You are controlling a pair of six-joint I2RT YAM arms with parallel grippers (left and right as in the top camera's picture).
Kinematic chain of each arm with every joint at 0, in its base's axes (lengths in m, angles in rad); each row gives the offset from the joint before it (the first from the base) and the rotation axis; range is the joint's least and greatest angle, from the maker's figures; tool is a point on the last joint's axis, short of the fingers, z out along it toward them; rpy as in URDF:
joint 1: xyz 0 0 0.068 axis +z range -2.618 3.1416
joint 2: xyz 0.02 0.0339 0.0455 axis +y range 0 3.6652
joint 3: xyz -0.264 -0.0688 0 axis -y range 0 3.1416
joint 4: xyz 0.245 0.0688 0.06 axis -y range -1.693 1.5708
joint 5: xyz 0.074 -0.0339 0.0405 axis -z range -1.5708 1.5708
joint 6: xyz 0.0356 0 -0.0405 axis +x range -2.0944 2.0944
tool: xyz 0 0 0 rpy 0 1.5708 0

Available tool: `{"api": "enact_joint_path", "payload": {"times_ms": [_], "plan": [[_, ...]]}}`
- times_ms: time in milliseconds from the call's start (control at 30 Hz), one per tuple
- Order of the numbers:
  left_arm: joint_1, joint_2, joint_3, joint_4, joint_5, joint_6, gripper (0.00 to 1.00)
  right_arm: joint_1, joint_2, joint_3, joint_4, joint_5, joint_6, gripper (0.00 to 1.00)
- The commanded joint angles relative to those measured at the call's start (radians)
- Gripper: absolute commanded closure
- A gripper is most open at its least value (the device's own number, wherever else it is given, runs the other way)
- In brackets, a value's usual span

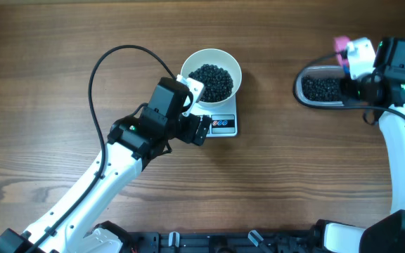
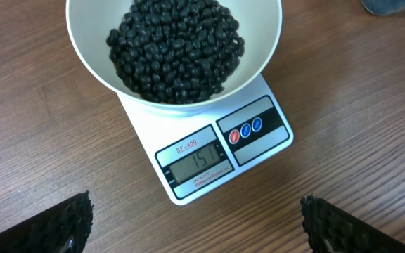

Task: Scoop item into bowl and weigh 150g on scale
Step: 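Carry the scoop left over the white bowl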

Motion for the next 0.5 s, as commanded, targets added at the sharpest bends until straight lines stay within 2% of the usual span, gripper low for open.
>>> {"api": "enact_joint_path", "payload": {"times_ms": [0,100,167,467], "plan": [[0.0,0.003,-0.006,0.001,0.008,0.016,0.0,0.004,-0.022,0.011,0.166,-0.478,0.226,0.96],[0.0,0.003,-0.006,0.001,0.008,0.016,0.0,0.011,-0.014,0.011,0.445,-0.805,0.425,0.96],[0.0,0.003,-0.006,0.001,0.008,0.016,0.0,0.052,0.002,0.011,0.534,-0.808,0.463,0.96],[0.0,0.003,-0.006,0.001,0.008,0.016,0.0,0.363,0.137,0.011,0.498,-0.653,0.441,0.96]]}}
